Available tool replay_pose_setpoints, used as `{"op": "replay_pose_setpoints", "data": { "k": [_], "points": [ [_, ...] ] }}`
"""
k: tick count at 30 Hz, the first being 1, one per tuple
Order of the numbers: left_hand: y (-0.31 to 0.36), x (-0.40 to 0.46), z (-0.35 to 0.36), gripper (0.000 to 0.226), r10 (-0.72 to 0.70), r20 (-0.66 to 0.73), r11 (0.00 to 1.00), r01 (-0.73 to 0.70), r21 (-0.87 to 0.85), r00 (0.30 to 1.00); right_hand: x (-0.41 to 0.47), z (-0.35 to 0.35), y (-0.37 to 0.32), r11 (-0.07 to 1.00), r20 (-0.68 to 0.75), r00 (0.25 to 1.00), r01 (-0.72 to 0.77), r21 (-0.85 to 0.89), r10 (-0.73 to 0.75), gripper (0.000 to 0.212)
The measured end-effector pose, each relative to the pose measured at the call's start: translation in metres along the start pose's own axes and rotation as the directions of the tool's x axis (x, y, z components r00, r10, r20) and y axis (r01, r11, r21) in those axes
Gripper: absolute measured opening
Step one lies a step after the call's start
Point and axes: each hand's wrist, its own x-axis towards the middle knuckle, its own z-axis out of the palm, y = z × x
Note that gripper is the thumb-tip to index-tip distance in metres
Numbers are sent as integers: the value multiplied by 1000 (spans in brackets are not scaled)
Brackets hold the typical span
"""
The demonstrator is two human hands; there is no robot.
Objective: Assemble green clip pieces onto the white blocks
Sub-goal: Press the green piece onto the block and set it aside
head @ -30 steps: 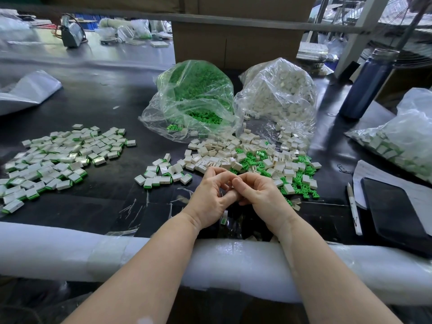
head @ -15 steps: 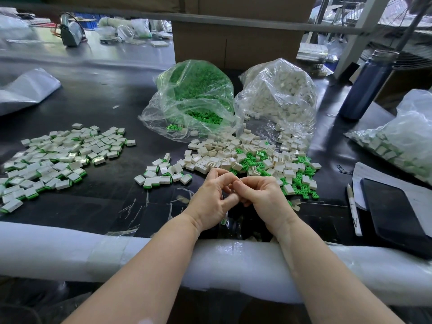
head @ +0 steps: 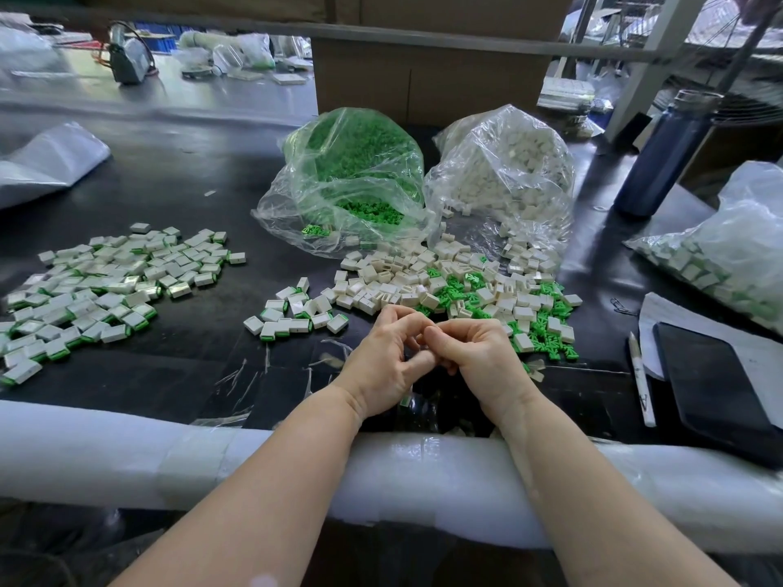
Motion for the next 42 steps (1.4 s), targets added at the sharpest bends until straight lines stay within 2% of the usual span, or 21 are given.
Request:
{"op": "replay_pose_setpoints", "data": {
  "k": [3, 7, 9, 12, 15, 18, 23, 26, 37, 42],
  "points": [
    [0, 0, 0, 29, 5, -23, 1000, -6, -30, 1000, 0, 1, 0, 999, -13, 1000, 18, -32, -18, 17],
    [1, 1, -1, 11, -17, -103, 993, 5, -114, 995, 2, 3, 0, 1000, -45, 999, 20, -23, -21, 21],
    [0, 1, -1, 7, -27, -134, 995, 14, -101, 991, 3, 1, 2, 1000, -101, 995, 13, 2, -12, 20],
    [1, 2, -1, 8, -44, -135, 998, 37, -55, 990, 3, -1, 2, 999, -151, 987, 43, -31, -47, 7],
    [2, 1, -1, 7, -63, -137, 997, 57, -52, 989, 3, -1, 2, 987, -161, 981, 88, -132, -108, 12],
    [1, 1, 0, 8, -95, -141, 990, 80, -113, 985, 3, -1, 2, 963, -170, 973, 113, -245, -157, 15],
    [0, 3, -1, 16, -174, -241, 949, 98, -300, 955, 4, -1, 3, 947, -180, 970, 104, -305, -164, 7],
    [2, 2, -1, 15, -198, -240, 929, 104, -355, 950, 4, 1, 4, 924, -150, 975, 98, -370, -164, 7],
    [3, 1, -3, 15, -111, -317, 970, 34, -241, 942, 5, 1, 8, 879, -141, 964, 139, -457, -226, 6],
    [3, 2, -3, 13, -110, -330, 981, 49, -187, 937, 5, 0, 10, 843, -123, 956, 167, -512, -265, 6]
  ]
}}
